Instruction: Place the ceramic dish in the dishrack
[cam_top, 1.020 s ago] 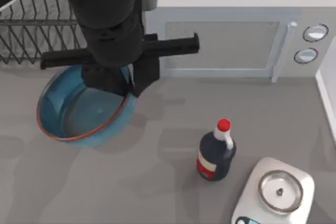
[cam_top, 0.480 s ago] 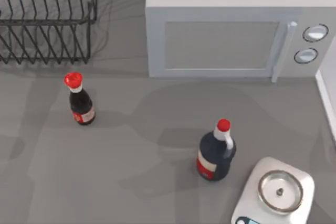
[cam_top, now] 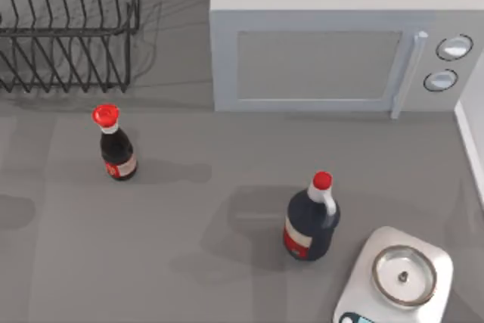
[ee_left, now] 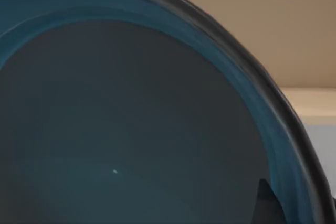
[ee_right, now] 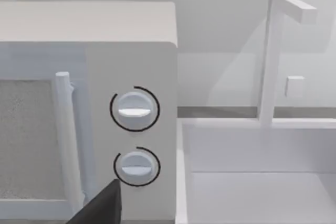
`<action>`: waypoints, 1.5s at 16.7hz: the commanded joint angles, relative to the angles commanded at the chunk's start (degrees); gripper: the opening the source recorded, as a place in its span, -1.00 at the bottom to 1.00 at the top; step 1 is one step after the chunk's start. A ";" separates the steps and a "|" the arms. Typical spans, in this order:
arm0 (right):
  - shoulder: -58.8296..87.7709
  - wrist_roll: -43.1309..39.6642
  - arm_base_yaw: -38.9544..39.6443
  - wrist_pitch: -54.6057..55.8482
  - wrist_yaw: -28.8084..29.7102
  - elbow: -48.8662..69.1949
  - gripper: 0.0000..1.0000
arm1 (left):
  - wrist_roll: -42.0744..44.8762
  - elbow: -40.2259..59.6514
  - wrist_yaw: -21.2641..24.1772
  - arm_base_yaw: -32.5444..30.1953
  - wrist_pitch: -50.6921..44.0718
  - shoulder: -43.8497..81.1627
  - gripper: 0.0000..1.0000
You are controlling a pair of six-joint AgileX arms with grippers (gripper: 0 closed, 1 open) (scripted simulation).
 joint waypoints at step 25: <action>0.00 0.00 0.00 0.00 0.00 0.00 1.00 | 0.79 -10.95 -5.58 -6.12 60.50 48.37 -1.00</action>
